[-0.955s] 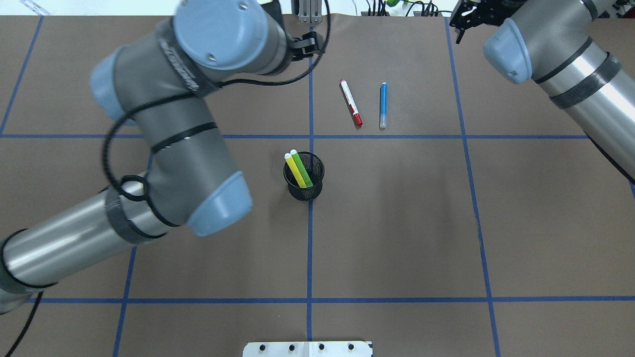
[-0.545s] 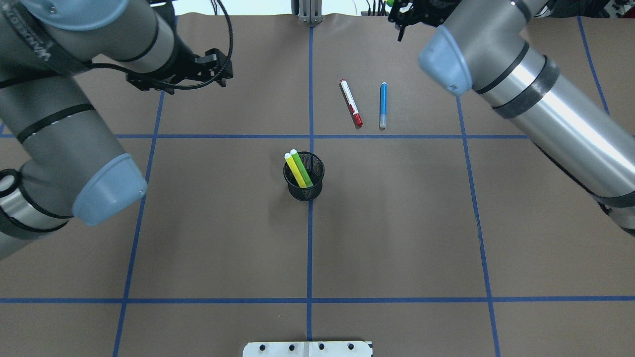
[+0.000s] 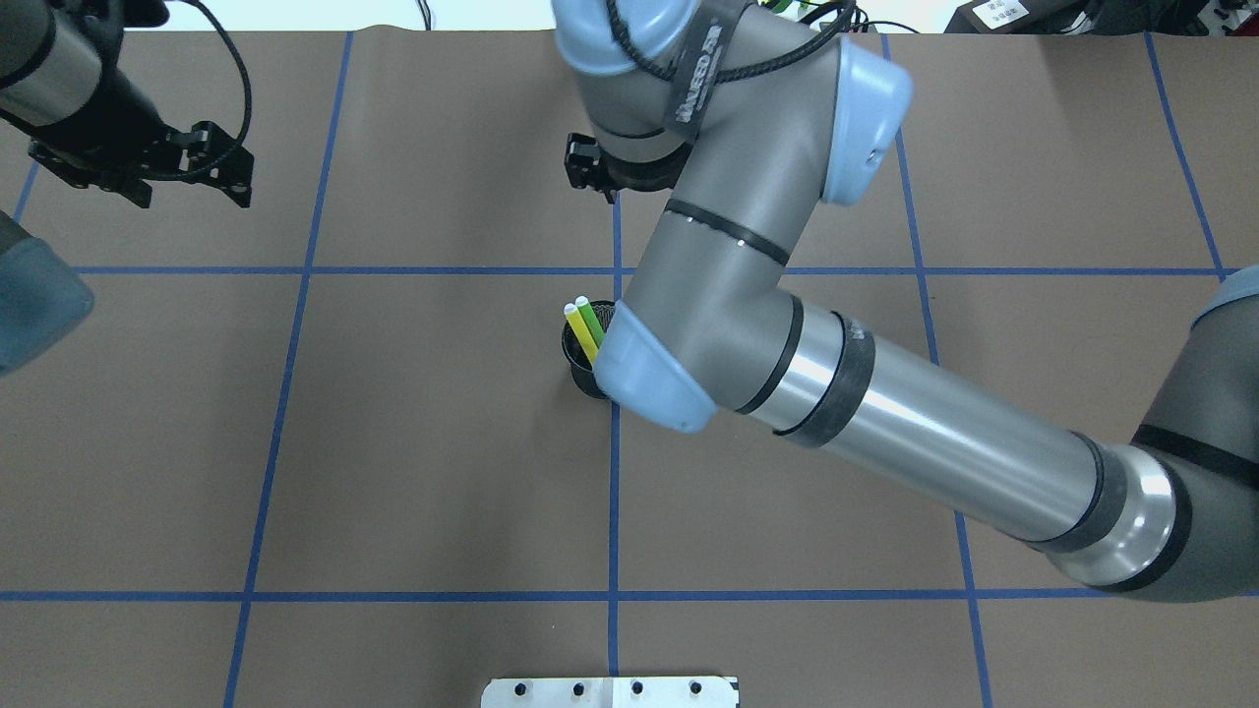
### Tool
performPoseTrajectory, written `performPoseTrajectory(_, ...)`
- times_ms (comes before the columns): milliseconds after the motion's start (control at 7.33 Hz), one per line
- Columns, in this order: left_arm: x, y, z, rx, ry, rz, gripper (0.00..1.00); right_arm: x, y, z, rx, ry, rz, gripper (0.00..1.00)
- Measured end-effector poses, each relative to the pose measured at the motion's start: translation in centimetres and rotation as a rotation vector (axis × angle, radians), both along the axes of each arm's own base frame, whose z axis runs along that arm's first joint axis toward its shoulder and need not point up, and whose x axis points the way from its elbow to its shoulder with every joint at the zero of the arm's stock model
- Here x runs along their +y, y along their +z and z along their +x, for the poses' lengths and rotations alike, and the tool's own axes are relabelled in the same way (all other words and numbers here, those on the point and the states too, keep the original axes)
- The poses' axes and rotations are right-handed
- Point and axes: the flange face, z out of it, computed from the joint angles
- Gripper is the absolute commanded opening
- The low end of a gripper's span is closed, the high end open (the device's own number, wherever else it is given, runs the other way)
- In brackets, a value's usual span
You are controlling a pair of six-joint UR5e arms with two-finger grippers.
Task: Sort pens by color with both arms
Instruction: 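Move the right gripper back over the pen cup while the left arm withdraws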
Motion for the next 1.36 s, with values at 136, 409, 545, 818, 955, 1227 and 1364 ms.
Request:
performPoseTrajectory(136,-0.7,3.3,-2.5,-0.019,0.039,0.001,0.99,0.9,0.1,-1.0,0.034,-0.075,0.066,0.91)
performPoseTrajectory(409,-1.1,8.5,-6.3,-0.041,0.094,0.001,0.99,1.2,1.4,-2.2,0.073,-0.223,0.192,0.8)
performPoseTrajectory(545,-0.7,11.0,-7.9,-0.048,0.122,0.001,0.99,1.6,2.7,-3.8,0.066,-0.271,0.236,0.8)
performPoseTrajectory(818,0.0,14.7,-10.8,-0.055,0.165,0.009,0.99,2.7,4.5,-7.7,0.029,-0.331,0.295,0.78)
performPoseTrajectory(955,0.0,15.4,-11.7,-0.056,0.172,0.014,0.99,3.3,4.3,-8.4,0.008,-0.346,0.308,0.78)
performPoseTrajectory(1227,-0.1,15.9,-12.6,-0.057,0.173,0.02,0.99,4.1,4.2,-8.1,-0.023,-0.363,0.316,0.62)
performPoseTrajectory(1364,-0.1,15.9,-12.7,-0.057,0.172,0.021,0.99,4.3,5.2,-7.8,-0.019,-0.373,0.322,0.6)
